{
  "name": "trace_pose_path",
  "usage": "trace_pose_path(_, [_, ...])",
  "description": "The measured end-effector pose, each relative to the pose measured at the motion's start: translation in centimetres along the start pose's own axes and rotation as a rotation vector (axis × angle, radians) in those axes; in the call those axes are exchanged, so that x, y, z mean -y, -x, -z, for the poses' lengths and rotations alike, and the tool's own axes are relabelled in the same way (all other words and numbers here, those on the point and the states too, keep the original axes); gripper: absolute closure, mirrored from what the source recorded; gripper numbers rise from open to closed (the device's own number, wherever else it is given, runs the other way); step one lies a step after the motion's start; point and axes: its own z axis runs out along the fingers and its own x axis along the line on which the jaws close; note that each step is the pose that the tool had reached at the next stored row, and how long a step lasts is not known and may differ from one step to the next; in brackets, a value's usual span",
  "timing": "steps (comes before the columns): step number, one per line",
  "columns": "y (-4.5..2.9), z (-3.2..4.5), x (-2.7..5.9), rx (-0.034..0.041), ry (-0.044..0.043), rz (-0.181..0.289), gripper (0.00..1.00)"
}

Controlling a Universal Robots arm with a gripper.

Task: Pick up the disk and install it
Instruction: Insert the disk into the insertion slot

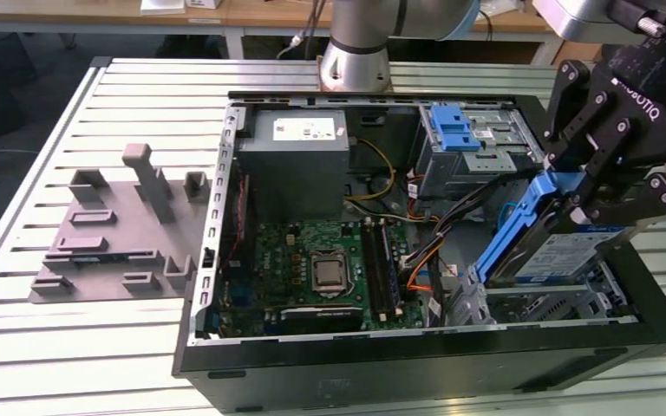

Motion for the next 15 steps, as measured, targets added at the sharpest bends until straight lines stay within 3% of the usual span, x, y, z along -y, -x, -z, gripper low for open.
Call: trace_pose_path(15, [-0.01, -0.79, 0.02, -0.0001, 0.0000, 0.000, 0.64])
